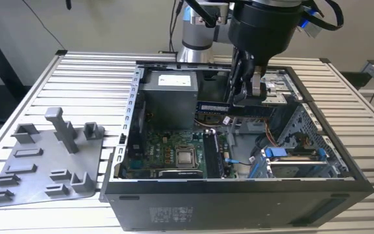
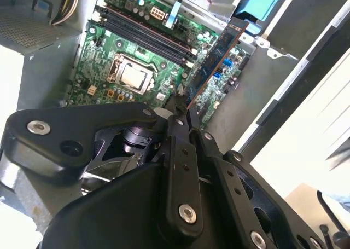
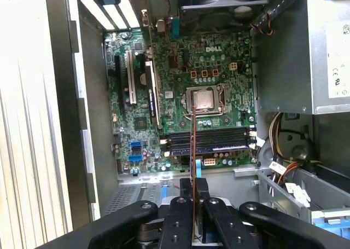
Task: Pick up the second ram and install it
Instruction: 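Pick up the second ram and move it above second insertion slot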
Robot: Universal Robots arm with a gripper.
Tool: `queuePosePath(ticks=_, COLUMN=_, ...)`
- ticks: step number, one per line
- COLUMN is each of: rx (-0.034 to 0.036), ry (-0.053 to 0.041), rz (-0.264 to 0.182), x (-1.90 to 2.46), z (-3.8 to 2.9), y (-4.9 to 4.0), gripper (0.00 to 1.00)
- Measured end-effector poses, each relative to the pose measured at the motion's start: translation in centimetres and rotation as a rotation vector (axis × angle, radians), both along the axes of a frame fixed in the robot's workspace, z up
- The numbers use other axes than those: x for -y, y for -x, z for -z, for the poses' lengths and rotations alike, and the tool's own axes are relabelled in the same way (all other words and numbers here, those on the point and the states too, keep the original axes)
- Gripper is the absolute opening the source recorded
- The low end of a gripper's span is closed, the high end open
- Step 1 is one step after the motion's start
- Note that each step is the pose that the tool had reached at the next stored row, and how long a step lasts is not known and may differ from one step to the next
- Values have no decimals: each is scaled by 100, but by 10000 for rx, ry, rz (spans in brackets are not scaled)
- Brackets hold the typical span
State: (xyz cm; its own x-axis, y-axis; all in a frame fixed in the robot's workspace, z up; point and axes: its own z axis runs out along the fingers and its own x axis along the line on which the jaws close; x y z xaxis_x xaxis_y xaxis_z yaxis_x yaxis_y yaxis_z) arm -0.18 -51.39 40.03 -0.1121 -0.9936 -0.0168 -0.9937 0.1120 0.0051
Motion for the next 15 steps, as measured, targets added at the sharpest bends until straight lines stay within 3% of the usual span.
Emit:
queuePosePath(ticks=4, rx=0, ry=-1, rz=0, x=-32, z=0, y=0, gripper=15)
queuePosePath(ticks=6, rx=1, ry=0, rz=-1, x=-72, z=0, y=1, gripper=15)
queuePosePath(ticks=9, rx=0, ry=0, rz=0, x=-151, z=1, y=3, gripper=15)
queuePosePath(ticks=15, rx=0, ry=-1, rz=-1, x=-357, z=2, y=7, gripper=15)
